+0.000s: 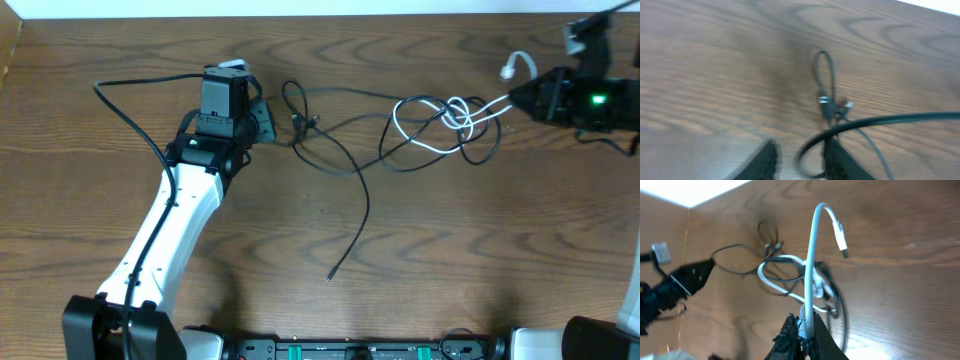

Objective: Untangle cables

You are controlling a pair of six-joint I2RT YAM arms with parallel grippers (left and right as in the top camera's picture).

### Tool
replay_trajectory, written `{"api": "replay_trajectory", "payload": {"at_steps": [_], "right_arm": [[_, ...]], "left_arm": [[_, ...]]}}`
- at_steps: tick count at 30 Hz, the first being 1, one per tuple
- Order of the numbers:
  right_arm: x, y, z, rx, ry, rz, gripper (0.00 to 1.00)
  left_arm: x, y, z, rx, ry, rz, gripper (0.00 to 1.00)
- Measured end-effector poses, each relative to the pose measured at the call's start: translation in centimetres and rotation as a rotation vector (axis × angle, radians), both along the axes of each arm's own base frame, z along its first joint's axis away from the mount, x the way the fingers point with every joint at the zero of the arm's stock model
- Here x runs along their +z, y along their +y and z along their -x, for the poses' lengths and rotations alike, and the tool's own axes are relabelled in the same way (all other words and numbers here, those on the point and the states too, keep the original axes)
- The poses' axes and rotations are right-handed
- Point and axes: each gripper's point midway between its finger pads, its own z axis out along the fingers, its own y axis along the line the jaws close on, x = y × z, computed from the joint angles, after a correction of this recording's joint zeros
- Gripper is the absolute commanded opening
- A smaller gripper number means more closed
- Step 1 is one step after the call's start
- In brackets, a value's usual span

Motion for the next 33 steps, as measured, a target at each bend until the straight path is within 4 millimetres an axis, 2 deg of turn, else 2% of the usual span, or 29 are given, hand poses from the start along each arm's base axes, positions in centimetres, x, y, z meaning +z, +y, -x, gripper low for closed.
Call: {"api": "replay_trajectory", "payload": {"at_steps": [2,4,9,11,14,17,23,26,30,33], "right_arm": [[-0.4,1.3,0.3,0.039,0.017,0.011,0.01],[-1.2,2.8,0.5,0.084,0.044,0.025,0.12],[-3.6,7.0,0.8,0.209,0.115,0.055,0.63],[-4.9,8.5,0.7,0.254,0.146,0.078,0.70],[-6.9,10.0,0.6,0.297,0.192,0.122,0.73],[-8.2,10.0,0.0,0.290,0.215,0.157,0.73],[-9.0,7.4,-2.0,0.148,0.213,0.248,0.76],[-9.1,5.7,-2.9,0.067,0.213,0.285,0.77],[-9.2,4.6,-3.9,0.008,0.201,0.308,0.72],[-10.0,4.6,-4.3,-0.008,0.221,0.312,0.65]], "left_arm": [[0.4,-0.9,0.3,-0.048,-0.005,0.031,0.57],[1.5,-1.8,0.7,-0.096,-0.025,0.065,0.61],[5.0,-2.8,2.2,-0.161,-0.094,0.115,0.63],[5.6,-2.9,2.6,-0.170,-0.102,0.124,0.63],[5.4,-3.1,2.9,-0.183,-0.087,0.135,0.63],[5.1,-3.4,3.0,-0.194,-0.075,0.144,0.63],[4.9,-3.7,3.0,-0.207,-0.069,0.156,0.65],[5.7,-4.3,2.5,-0.232,-0.104,0.178,0.67],[7.6,-5.7,1.9,-0.302,-0.184,0.233,0.67],[8.0,-6.5,2.2,-0.341,-0.189,0.266,0.67]]}}
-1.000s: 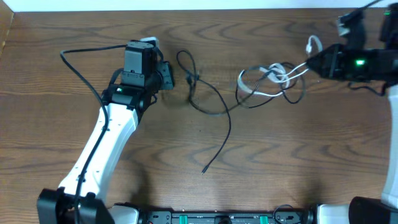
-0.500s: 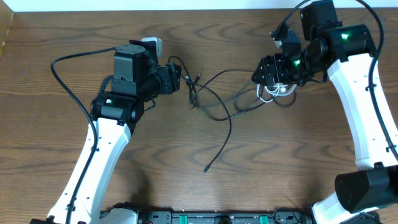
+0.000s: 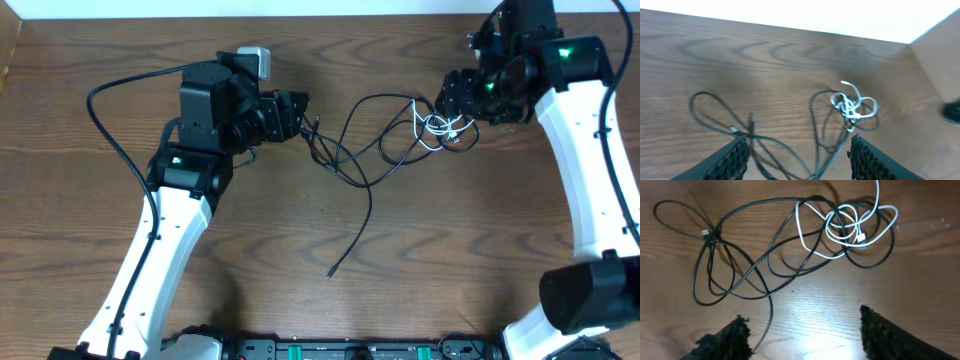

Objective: Untangle cables

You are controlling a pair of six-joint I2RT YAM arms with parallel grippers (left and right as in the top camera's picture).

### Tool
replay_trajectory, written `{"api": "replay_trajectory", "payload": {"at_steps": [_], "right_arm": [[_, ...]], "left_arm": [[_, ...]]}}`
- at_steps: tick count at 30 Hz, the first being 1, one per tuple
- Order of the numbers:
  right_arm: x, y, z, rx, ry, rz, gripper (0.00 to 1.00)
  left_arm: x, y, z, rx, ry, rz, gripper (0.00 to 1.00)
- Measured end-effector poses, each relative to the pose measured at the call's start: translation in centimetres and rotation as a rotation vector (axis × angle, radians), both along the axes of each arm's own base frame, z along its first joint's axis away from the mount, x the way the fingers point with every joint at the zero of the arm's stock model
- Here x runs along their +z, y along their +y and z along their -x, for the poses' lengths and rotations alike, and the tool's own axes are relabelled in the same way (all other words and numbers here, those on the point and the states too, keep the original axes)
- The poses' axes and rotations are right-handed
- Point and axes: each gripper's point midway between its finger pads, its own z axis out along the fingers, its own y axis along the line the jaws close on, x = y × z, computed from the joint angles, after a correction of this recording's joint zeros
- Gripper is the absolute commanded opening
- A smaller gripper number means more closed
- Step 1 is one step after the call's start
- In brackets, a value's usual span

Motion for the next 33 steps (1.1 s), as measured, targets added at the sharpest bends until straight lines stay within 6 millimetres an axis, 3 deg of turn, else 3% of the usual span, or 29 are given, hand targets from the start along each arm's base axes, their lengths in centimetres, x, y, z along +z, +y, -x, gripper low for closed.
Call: {"api": "replay_trajectory", "payload": {"at_steps": [10,21,26,28,31,33], "right_arm": [[-7.5,0.9,-2.4,0.023,0.140,0.025,0.54],[-13.7,3.4,-7.7,0.018,0.086,-0.002,0.40],[-16.4,3.7,-8.4,0.007,0.107,-0.004,0.35],[-17.5,4.0,-8.6,0.011,0.115,-0.005,0.27],[-18.4,4.7,-8.7,0.021,0.118,-0.009,0.04],[-18.7,5.2,-8.6,0.026,0.124,-0.014,0.01]], "left_arm": [[-1.0,-3.3,2.1,-0.102,0.068,0.016,0.66],[-5.3,-5.3,1.9,-0.121,0.204,0.012,0.66],[-5.8,-5.9,2.1,-0.134,0.215,0.008,0.66],[-5.8,-5.9,2.1,-0.135,0.213,0.008,0.66],[-5.8,-5.9,2.1,-0.135,0.214,0.008,0.66],[-5.8,-5.9,2.1,-0.135,0.213,0.008,0.66]]}}
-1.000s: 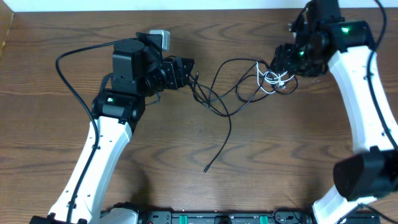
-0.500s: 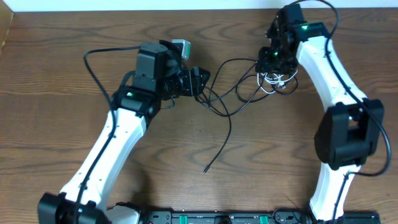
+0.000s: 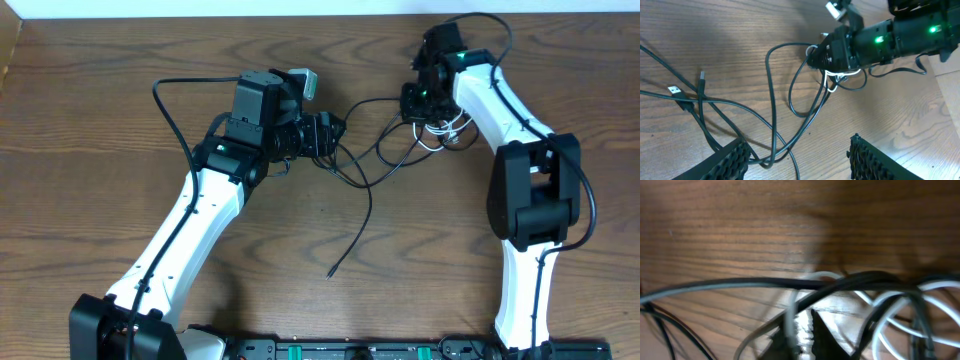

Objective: Untangle cables

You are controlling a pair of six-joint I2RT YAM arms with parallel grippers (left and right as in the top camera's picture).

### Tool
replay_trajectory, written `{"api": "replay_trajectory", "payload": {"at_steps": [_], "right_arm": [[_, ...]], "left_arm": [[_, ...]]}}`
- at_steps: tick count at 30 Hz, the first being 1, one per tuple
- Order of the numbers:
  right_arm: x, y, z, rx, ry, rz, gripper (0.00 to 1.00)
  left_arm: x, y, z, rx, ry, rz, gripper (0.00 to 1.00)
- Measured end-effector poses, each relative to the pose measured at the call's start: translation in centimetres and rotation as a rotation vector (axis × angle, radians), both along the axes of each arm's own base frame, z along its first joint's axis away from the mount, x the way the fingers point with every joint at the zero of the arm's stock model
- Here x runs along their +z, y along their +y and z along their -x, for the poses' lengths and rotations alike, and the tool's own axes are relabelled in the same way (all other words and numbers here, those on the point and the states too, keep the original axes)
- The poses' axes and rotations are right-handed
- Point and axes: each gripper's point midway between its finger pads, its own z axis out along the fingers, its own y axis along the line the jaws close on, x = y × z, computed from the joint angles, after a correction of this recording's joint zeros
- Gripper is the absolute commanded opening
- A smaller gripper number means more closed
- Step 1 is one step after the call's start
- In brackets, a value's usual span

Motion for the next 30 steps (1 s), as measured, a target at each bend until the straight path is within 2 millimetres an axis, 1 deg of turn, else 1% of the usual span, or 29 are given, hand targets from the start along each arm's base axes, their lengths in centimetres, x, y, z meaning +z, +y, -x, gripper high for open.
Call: {"api": "replay_trajectory", "payload": {"at_steps": [6,9,11,12,15,18,21,24,30], "right_arm": [[0.2,0.2,0.4,0.003,0.013,-0.002,0.01],[1.5,0.0,1.0,0.002,0.018,-0.001,0.01],[3.5,0.0,1.3,0.003,-0.004,-0.007,0.01],[4.8,0.0,1.5,0.004,-0.020,-0.015,0.01],[9.8,0.4,2.4,0.016,-0.085,-0.063,0.01],[14.6,0.8,4.1,0.036,-0.140,-0.116,0.01],[17.6,1.1,5.7,0.064,-0.168,-0.154,0.01],[18.9,1.2,7.0,0.082,-0.165,-0.172,0.01],[19.2,1.2,8.4,0.094,-0.129,-0.177,0.01]], "left_arm": [[0.0,0.0,0.0,0.000,0.000,0.000,0.66],[0.0,-0.1,0.1,-0.003,-0.001,0.000,0.66],[0.0,-0.2,0.1,-0.006,-0.001,0.001,0.66],[0.1,-0.4,0.1,-0.009,-0.003,0.001,0.66],[0.2,-0.9,0.3,-0.023,-0.013,0.004,0.66],[0.5,-1.7,0.4,-0.041,-0.029,0.010,0.66],[0.6,-2.3,0.7,-0.057,-0.033,0.013,0.66],[0.6,-2.8,1.0,-0.068,-0.031,0.016,0.66],[0.8,-4.1,1.7,-0.092,-0.028,0.027,0.66]]}}
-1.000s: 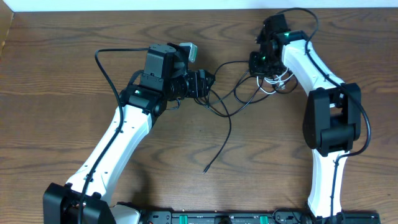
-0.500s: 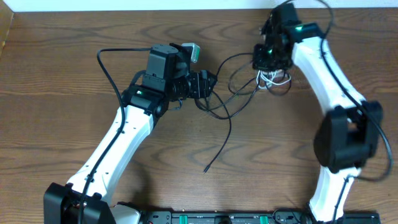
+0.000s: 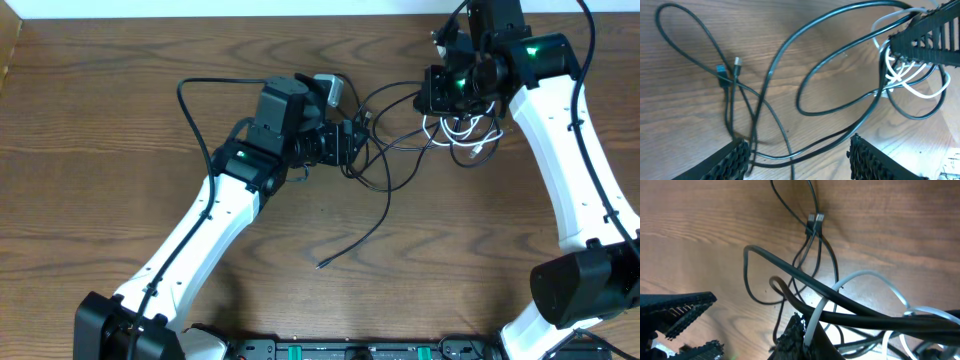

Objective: Untangle cables

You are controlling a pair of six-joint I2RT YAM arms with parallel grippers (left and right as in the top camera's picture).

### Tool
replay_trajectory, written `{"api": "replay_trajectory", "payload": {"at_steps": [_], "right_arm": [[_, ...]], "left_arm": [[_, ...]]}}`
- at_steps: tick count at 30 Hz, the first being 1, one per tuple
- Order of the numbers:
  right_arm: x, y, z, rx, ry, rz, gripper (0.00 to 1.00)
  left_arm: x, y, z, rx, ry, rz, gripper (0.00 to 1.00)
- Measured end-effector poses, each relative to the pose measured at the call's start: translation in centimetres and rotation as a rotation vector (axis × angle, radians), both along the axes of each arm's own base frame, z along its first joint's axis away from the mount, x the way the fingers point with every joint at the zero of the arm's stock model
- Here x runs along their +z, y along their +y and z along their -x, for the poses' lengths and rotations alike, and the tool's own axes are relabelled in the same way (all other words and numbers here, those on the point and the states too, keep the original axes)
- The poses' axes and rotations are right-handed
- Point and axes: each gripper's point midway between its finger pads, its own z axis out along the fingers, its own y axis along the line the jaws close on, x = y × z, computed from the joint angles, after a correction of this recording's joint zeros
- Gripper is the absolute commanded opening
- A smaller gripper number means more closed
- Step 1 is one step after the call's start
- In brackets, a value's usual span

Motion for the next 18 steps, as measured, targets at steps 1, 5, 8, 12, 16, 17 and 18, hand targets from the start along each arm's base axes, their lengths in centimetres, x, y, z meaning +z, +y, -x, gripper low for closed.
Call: {"api": "replay_trajectory", "payload": {"at_steps": [1,5,8,12,16,17,18], "right_arm": [[0.0,0.0,0.1,0.001,0.004,0.000,0.01],[-0.1,0.0,0.4,0.006,0.017,0.000,0.01],[-0.1,0.0,0.5,0.006,0.020,0.000,0.01],[-0.1,0.0,0.6,0.006,0.023,0.001,0.01],[-0.2,-0.1,0.7,0.008,0.029,0.003,0.01],[-0.2,-0.1,0.7,0.008,0.030,0.002,0.01],[-0.2,-0.1,0.8,0.009,0.031,0.003,0.01]], "left_arm": [[0.1,-0.2,0.1,-0.004,-0.003,0.002,0.66],[0.2,-0.5,0.2,-0.009,-0.005,0.006,0.66],[0.1,-0.4,0.1,-0.003,-0.005,0.005,0.66],[-0.3,-0.3,-0.2,0.022,0.015,0.003,0.66],[-2.0,-0.4,-0.5,0.046,0.074,0.000,0.66],[-2.4,-0.4,-0.5,0.052,0.089,-0.001,0.66],[-2.9,-0.4,-0.6,0.058,0.106,-0.003,0.66]]}}
